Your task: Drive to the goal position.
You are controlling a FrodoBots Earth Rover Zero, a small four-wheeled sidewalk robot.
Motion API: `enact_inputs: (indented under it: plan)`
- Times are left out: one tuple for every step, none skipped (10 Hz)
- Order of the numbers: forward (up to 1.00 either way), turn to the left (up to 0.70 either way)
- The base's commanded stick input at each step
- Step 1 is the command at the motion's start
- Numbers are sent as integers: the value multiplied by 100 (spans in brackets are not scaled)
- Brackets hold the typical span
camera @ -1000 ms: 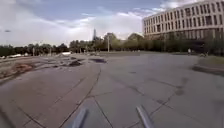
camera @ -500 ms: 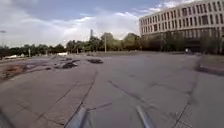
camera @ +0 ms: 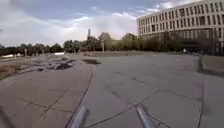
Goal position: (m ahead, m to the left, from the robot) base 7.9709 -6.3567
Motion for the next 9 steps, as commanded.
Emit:
enact_inputs:
  plan:
    - [70, -14]
    - [70, -14]
    - [70, -14]
    - [70, -14]
    - [70, -14]
    - [70, -14]
    - [70, -14]
    - [70, -14]
    - [70, -14]
